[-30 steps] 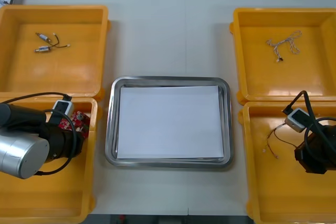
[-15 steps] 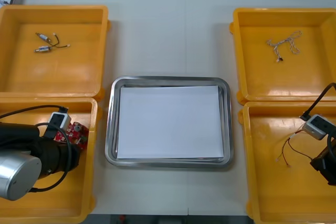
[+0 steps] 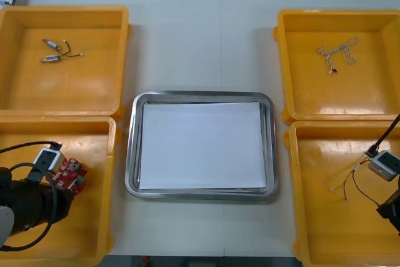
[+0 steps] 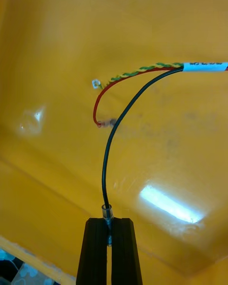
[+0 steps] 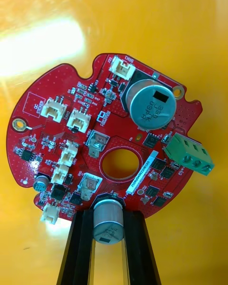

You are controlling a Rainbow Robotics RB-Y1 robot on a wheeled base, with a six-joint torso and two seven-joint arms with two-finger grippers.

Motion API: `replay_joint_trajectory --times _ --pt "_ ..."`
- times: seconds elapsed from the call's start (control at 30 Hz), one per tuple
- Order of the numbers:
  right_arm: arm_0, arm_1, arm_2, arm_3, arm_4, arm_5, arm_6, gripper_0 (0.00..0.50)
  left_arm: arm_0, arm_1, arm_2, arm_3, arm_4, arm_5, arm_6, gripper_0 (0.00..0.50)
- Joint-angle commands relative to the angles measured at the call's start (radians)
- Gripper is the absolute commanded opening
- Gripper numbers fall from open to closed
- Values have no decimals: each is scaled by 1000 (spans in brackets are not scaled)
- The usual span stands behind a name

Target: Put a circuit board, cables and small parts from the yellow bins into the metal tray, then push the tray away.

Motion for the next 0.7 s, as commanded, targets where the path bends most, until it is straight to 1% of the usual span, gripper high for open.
replay_joint_trajectory --times 0.03,0.27,0.4,0.63,0.67,0.7 --pt "50 9 -33 -33 -7 7 29 0 83 65 39 -44 16 -46 -38 59" --pt "101 9 -33 -32 -32 -21 34 0 132 91 93 -40 70 -68 -80 61" --pt "118 9 -32 -33 -42 -25 41 0 146 94 103 -17 71 -103 -94 61" --pt "121 9 -29 -33 -46 -27 48 0 144 97 113 25 65 -132 -106 65" --pt "121 9 -29 -33 -46 -27 46 20 143 97 113 28 64 -134 -107 67" --pt "119 9 -27 -33 -46 -31 48 164 140 97 111 37 60 -134 -107 66"
